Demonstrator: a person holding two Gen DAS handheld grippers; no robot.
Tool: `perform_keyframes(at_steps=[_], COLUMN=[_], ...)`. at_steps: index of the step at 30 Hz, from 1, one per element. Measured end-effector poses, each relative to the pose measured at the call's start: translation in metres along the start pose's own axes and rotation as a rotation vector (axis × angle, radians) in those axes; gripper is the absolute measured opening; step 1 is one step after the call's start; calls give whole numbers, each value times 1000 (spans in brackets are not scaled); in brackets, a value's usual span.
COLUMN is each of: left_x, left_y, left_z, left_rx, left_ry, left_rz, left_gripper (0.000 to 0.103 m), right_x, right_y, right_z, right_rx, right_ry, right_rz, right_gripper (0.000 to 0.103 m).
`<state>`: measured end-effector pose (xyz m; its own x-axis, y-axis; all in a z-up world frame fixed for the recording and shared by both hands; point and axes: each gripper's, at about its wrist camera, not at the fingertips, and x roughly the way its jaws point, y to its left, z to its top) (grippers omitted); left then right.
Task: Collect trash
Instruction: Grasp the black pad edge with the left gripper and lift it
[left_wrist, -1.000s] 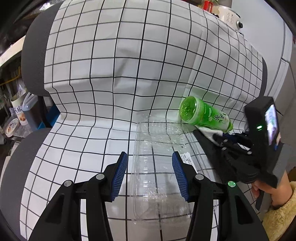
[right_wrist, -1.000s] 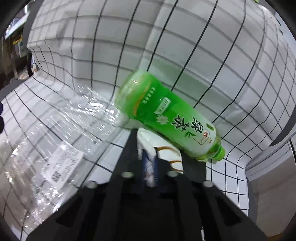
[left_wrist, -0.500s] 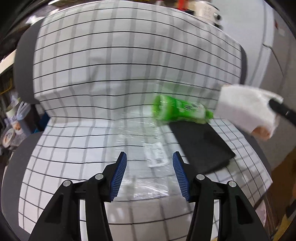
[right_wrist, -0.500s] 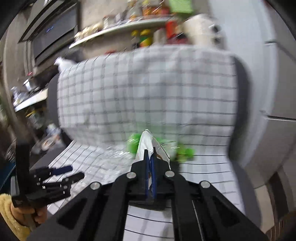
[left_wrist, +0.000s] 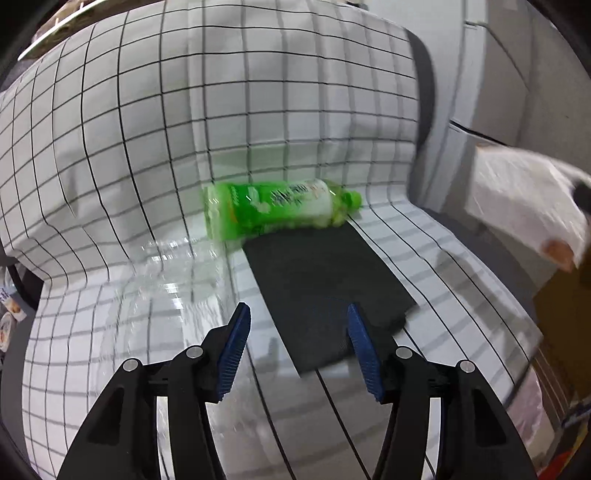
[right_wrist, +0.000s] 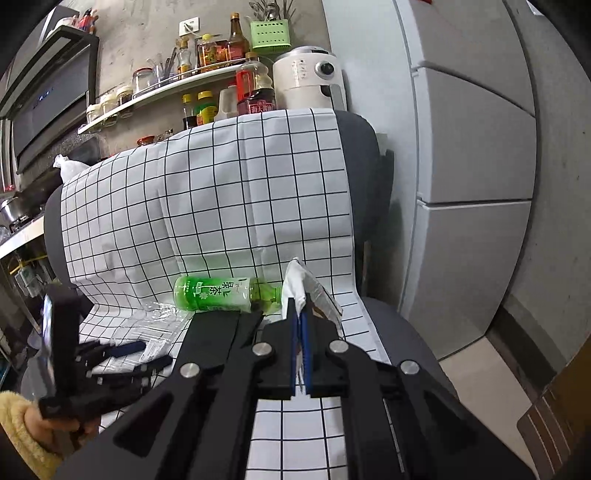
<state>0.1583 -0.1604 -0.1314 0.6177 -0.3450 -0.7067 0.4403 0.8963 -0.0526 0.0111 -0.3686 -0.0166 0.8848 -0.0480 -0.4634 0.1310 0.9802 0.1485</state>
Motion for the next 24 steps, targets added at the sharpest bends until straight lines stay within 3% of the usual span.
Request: perform_keyframes(at_steps=[4, 12, 15, 19, 24], left_x=[15, 54, 44, 17, 6], left_y=[25, 54, 37, 0, -42], left_z=[20, 35, 24, 2, -10], left_rx=[-56, -121, -78, 49, 164], left_ry=[-12, 37, 39, 17, 18], left_rz=[50, 59, -16, -113, -138], left_gripper=[67, 67, 66, 67, 73], right_x=[11, 46, 51, 49, 37], right_y=[3, 2, -3, -13, -21], right_z=[-2, -8, -12, -14, -18], right_rx=[-13, -16, -5, 21, 46], right_ry=[4, 50, 62, 74, 73], right_rz=[5, 5, -1, -8, -12], right_gripper=[3, 3, 3, 3, 3])
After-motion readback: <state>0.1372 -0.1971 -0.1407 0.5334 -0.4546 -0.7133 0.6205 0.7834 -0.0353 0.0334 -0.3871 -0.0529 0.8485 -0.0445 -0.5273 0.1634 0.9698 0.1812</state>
